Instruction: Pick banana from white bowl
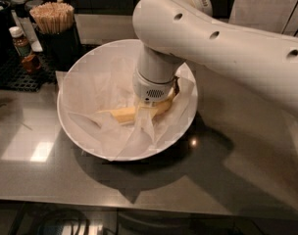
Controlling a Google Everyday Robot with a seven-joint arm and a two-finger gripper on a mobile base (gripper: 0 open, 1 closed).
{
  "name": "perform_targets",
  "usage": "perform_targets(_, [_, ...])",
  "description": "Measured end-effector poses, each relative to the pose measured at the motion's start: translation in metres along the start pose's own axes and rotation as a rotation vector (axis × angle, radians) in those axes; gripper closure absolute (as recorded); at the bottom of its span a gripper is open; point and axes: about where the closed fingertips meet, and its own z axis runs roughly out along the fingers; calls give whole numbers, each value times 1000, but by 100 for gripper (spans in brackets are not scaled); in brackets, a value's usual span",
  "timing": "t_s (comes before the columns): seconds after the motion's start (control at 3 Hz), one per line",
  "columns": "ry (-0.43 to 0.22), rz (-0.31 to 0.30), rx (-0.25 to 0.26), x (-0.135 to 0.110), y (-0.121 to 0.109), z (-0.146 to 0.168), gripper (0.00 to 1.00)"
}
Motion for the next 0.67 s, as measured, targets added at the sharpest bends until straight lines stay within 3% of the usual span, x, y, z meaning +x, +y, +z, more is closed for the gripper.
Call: perform_targets(0.67, [0,0,0,0,0,0,12])
